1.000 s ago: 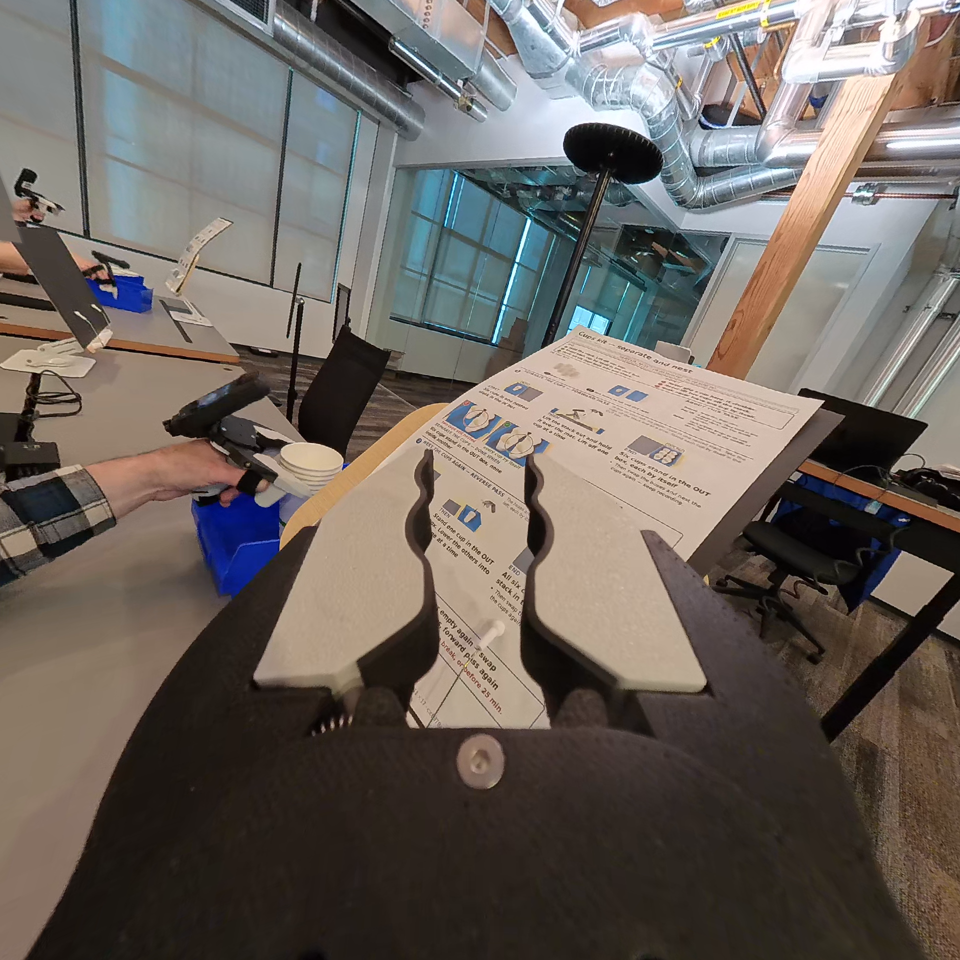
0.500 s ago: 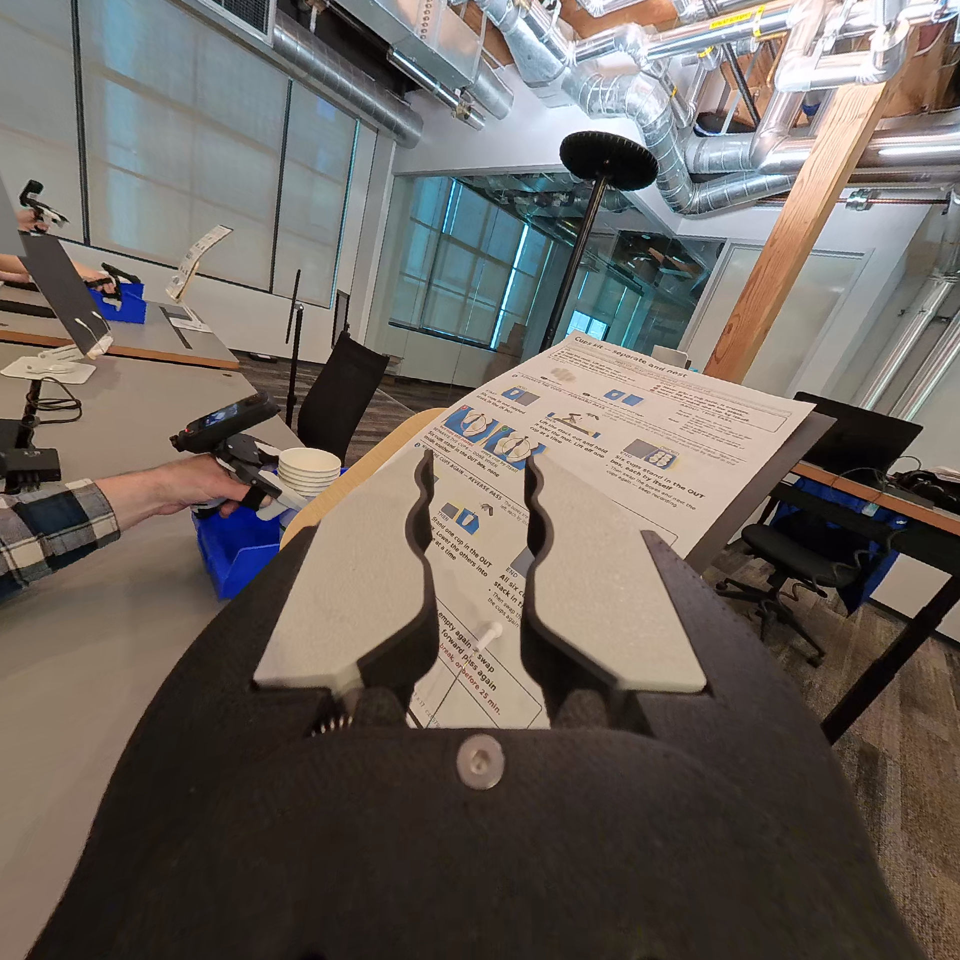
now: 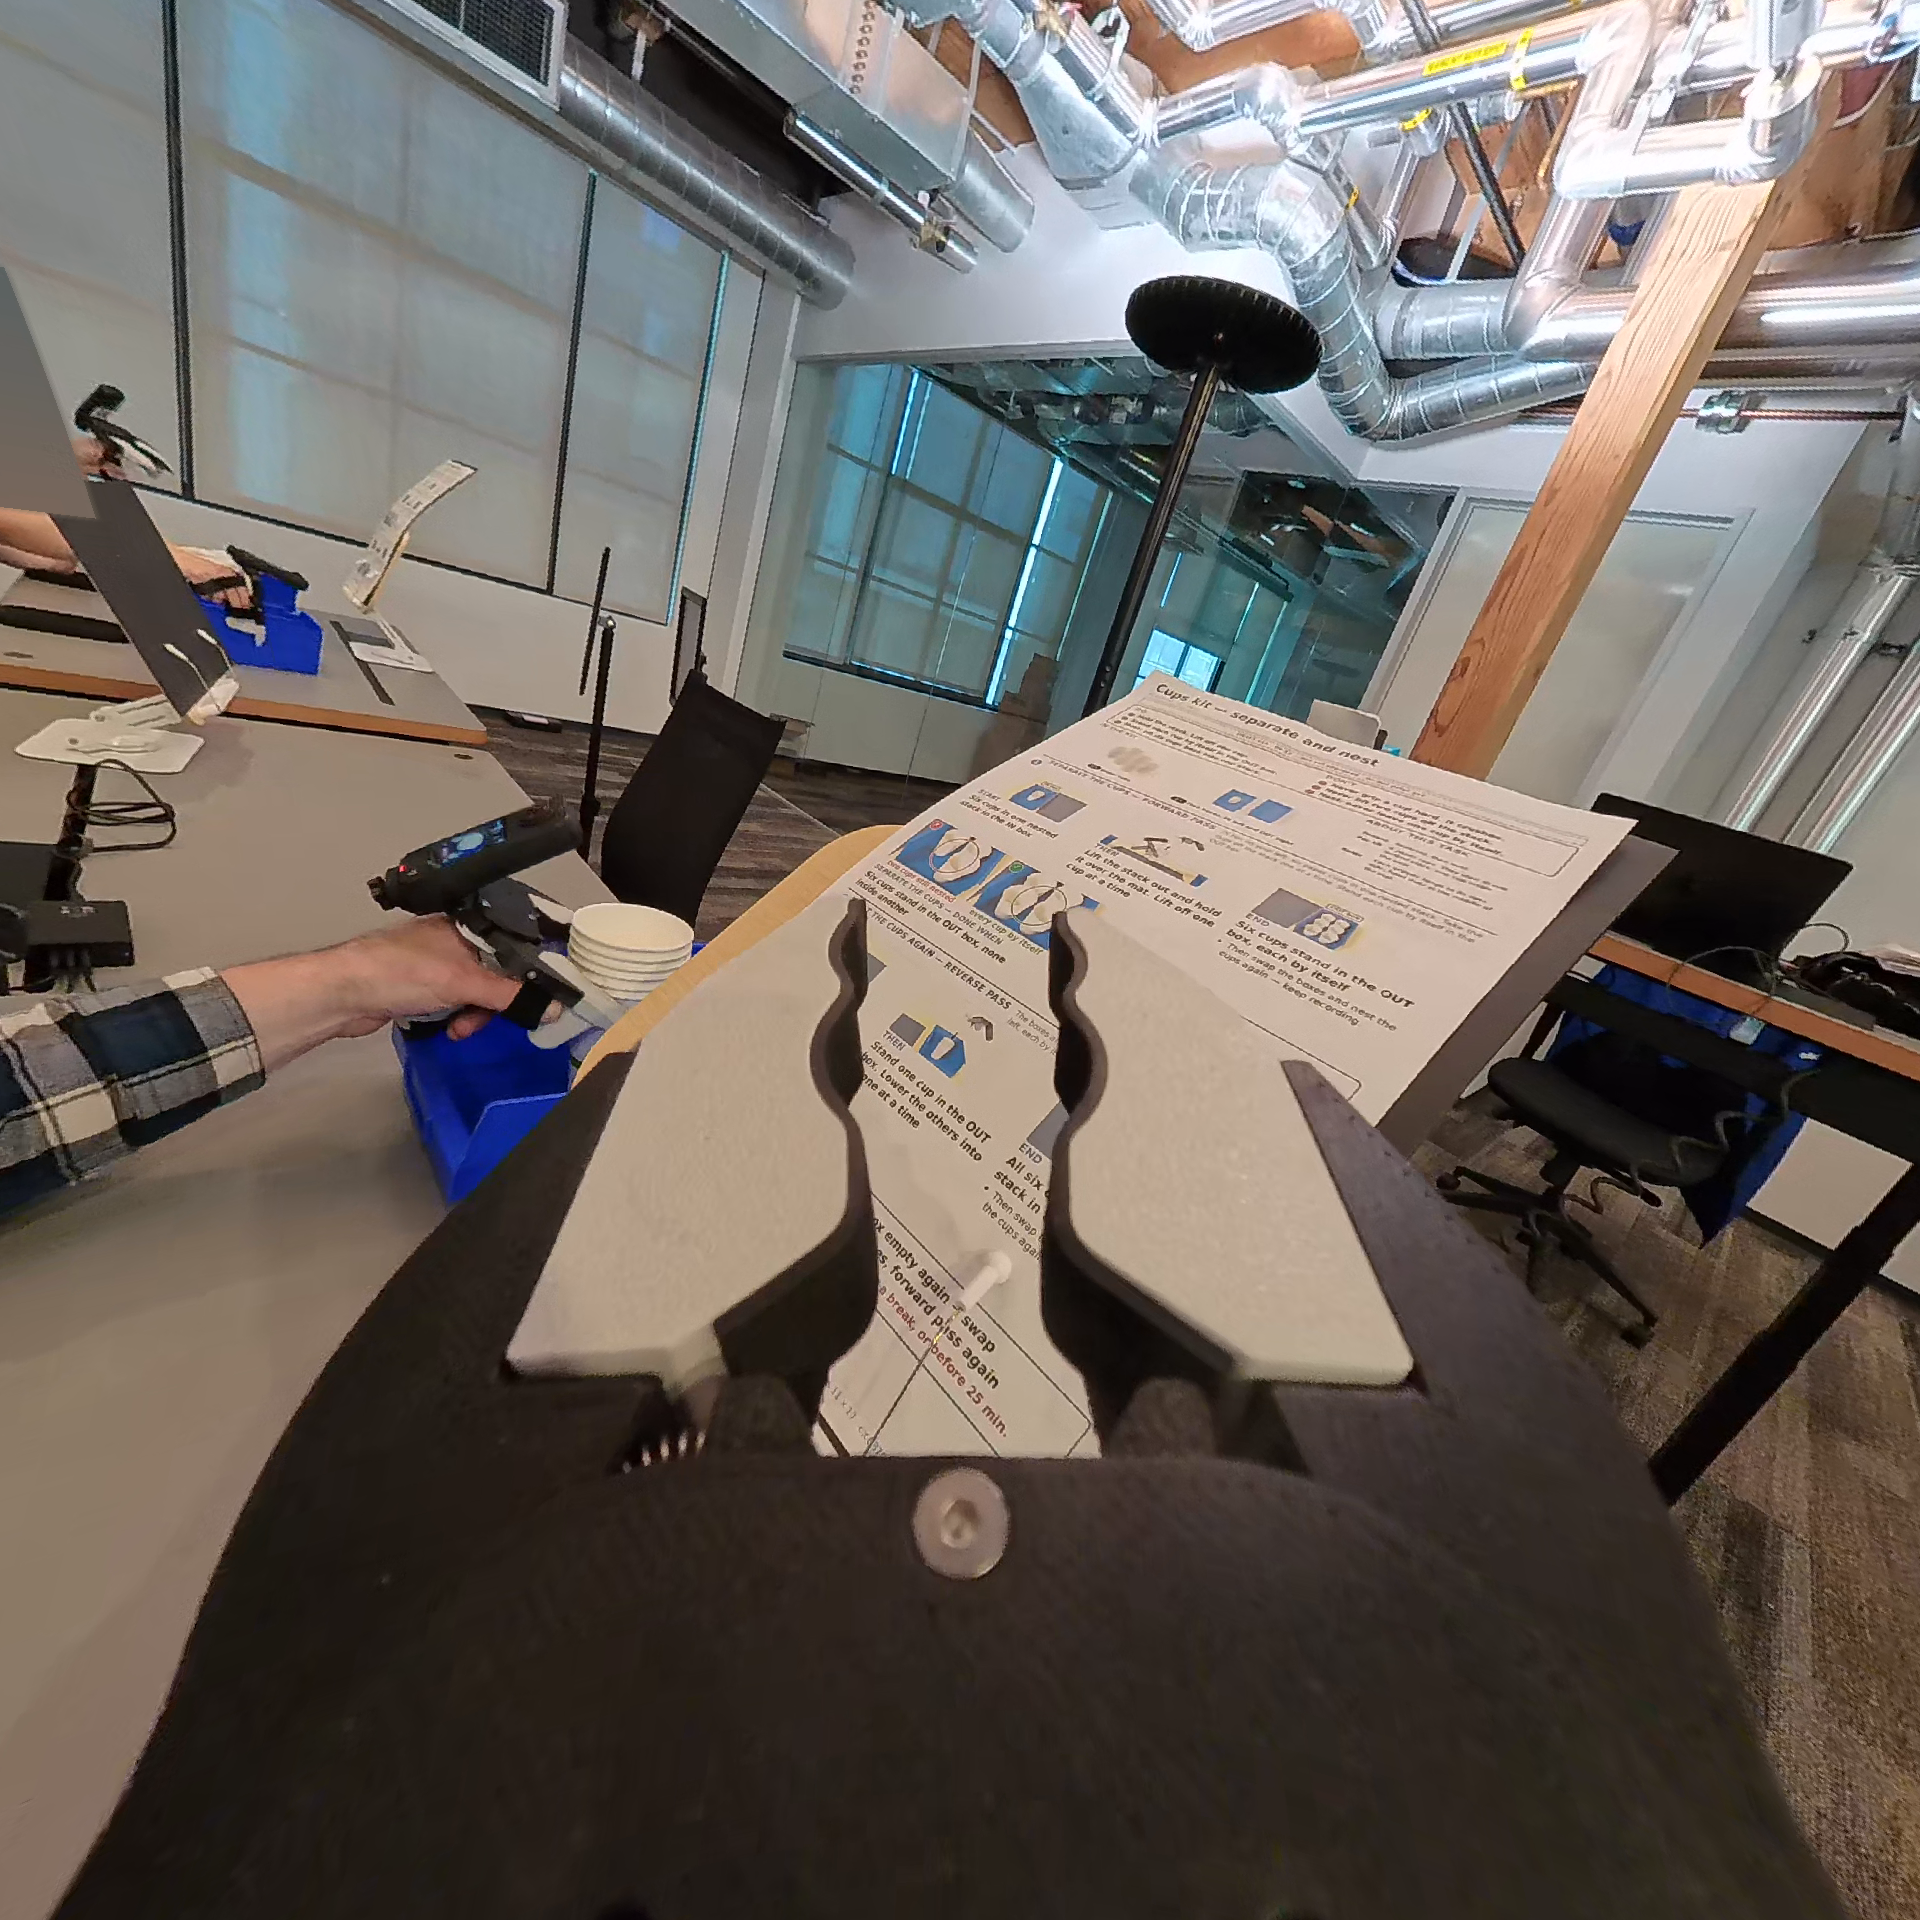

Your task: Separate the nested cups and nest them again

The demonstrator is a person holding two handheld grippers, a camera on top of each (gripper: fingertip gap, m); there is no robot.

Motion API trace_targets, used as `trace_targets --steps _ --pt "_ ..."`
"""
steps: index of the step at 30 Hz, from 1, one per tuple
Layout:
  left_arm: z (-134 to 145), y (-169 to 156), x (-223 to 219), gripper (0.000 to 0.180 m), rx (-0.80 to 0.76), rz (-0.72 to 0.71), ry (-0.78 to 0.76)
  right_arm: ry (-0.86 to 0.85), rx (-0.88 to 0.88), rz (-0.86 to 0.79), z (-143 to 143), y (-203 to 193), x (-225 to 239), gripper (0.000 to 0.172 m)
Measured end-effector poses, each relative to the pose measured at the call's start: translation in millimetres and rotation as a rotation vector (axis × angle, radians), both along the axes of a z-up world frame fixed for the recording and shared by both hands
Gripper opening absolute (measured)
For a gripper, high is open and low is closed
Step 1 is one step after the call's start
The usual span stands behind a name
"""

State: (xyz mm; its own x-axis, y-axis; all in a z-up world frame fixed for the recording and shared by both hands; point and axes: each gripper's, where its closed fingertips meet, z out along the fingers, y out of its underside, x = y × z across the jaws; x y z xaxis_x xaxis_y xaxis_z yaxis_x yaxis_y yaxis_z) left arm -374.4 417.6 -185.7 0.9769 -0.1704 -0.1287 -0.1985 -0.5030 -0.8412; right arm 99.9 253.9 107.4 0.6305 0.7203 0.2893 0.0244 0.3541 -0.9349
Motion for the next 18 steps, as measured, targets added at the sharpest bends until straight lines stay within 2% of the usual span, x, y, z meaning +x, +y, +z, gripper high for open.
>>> trace_targets --steps 5,18 --pt "6.9 4.8 1.1 0.122 0.039 -0.001 -0.039 0.001 -0.002 0.001 -0.2 0.5 -0.2 0.034" --pt "13.2 12.3 1.1 0.108 0.103 -0.013 -0.059 -0.009 -0.006 0.005 -2.8 1.9 -4.2 0.034"
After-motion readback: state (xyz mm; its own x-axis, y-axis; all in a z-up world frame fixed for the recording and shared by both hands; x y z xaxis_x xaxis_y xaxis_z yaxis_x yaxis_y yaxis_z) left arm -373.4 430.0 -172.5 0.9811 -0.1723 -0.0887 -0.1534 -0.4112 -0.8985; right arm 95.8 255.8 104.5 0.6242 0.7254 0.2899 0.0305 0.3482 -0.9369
